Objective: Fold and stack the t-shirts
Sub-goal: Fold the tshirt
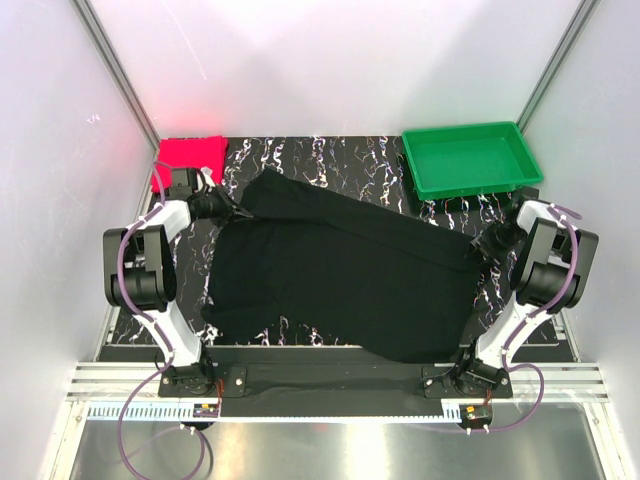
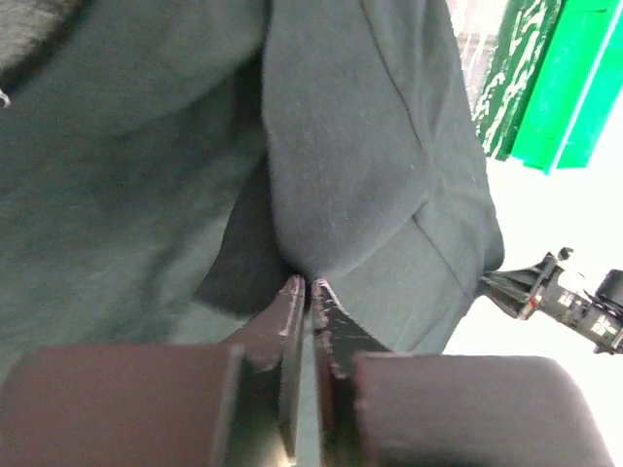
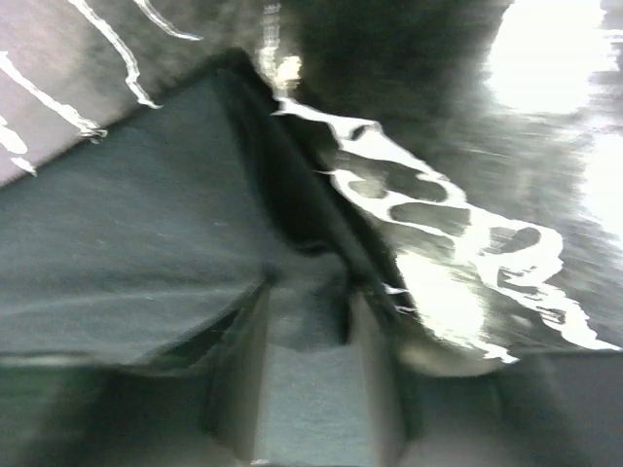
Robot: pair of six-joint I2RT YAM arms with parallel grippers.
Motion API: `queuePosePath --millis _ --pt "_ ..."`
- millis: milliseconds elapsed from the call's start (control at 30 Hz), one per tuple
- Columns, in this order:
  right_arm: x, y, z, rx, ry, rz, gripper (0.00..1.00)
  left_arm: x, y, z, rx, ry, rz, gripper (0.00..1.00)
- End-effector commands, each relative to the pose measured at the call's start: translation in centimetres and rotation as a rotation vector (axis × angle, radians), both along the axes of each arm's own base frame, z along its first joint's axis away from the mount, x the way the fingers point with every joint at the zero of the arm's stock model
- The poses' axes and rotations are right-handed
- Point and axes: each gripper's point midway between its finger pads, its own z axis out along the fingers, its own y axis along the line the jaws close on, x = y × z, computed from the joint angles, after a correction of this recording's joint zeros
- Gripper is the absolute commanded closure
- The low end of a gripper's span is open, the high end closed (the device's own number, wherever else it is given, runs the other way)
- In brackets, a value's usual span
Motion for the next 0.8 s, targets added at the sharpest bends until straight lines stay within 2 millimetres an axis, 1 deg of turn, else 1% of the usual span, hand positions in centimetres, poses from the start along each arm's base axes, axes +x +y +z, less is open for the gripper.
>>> queuePosePath --millis 0,33,100,133,167,200,233,267,300,333,367,400,433,467,500,533,567,600,633,667,700,733,767 --pt "-1.2 -3.6 1.9 -0.209 0.016 -0.016 0.47 0.1 1.0 2.5 0.074 -0.085 0.003 0.84" --pt "0.0 -4.1 2.9 -0.22 -0.019 -0.019 0.46 -0.3 1.1 2.9 0.084 -0.096 0.003 0.78" --pt "1.1 -4.2 3.6 -0.213 -0.047 -0.021 0.46 -1.1 1.5 2.4 0.121 -0.086 -0.005 0.69" --pt "2.4 -4.7 4.6 -0.225 -0.083 -0.025 0.46 -1.3 1.6 3.0 0.134 -0.104 -0.006 0.68" --pt "2.8 -4.8 4.9 -0.223 -0.09 -0.031 0.45 -1.5 2.0 3.0 0.168 -0.109 0.0 0.66" --pt "3.3 -4.8 5.3 -0.221 -0.105 -0.031 0.45 -1.4 2.2 3.5 0.184 -0.127 0.003 0.64" --pt "3.9 -5.0 5.8 -0.227 -0.121 -0.031 0.44 -1.3 2.4 4.2 0.203 -0.153 0.002 0.59" --pt "4.2 -4.7 5.9 -0.207 -0.138 -0.024 0.44 -0.7 2.8 4.7 0.231 -0.174 0.013 0.57" --pt "4.7 -4.6 6.0 -0.198 -0.161 -0.016 0.43 -0.3 2.8 5.0 0.252 -0.195 0.001 0.55" --pt "5.0 -4.7 6.1 -0.199 -0.169 -0.012 0.38 0.4 2.8 4.6 0.262 -0.193 -0.006 0.52" --pt "5.2 -4.7 5.6 -0.197 -0.161 -0.001 0.36 1.8 2.6 5.8 0.267 -0.23 -0.018 0.52" --pt "5.4 -4.8 5.4 -0.196 -0.158 0.008 0.36 2.7 1.8 6.1 0.269 -0.258 -0.046 0.51" --pt "6.2 -5.1 5.7 -0.2 -0.173 0.016 0.36 4.4 1.4 6.2 0.266 -0.273 -0.058 0.51" --pt "6.5 -5.0 5.2 -0.183 -0.167 0.028 0.36 5.4 0.4 6.5 0.272 -0.307 -0.077 0.51" --pt "6.9 -4.9 5.2 -0.177 -0.173 0.032 0.35 6.4 0.1 6.6 0.28 -0.328 -0.083 0.5" --pt "7.4 -5.1 5.6 -0.179 -0.189 0.033 0.36 8.0 -0.1 6.4 0.292 -0.344 -0.084 0.49" --pt "7.7 -5.2 5.5 -0.18 -0.191 0.04 0.35 8.9 -0.2 6.5 0.305 -0.361 -0.08 0.46" --pt "7.9 -5.3 5.4 -0.18 -0.193 0.043 0.35 10.0 -1.1 6.9 0.319 -0.403 -0.098 0.45" --pt "8.3 -5.5 5.8 -0.187 -0.203 0.05 0.35 11.0 -1.4 5.7 0.334 -0.398 -0.104 0.45" --pt "8.4 -5.7 5.5 -0.195 -0.198 0.057 0.35 12.5 -1.4 6.6 0.356 -0.437 -0.092 0.45" --pt "8.5 -5.8 5.5 -0.198 -0.198 0.061 0.35 13.4 -1.9 4.9 0.362 -0.421 -0.108 0.45" --pt "8.6 -5.9 5.5 -0.203 -0.199 0.064 0.35 14.8 -1.9 6.0 0.367 -0.452 -0.093 0.46" --pt "8.5 -5.8 5.4 -0.198 -0.194 0.068 0.35 15.5 -1.8 5.6 0.366 -0.448 -0.084 0.48"
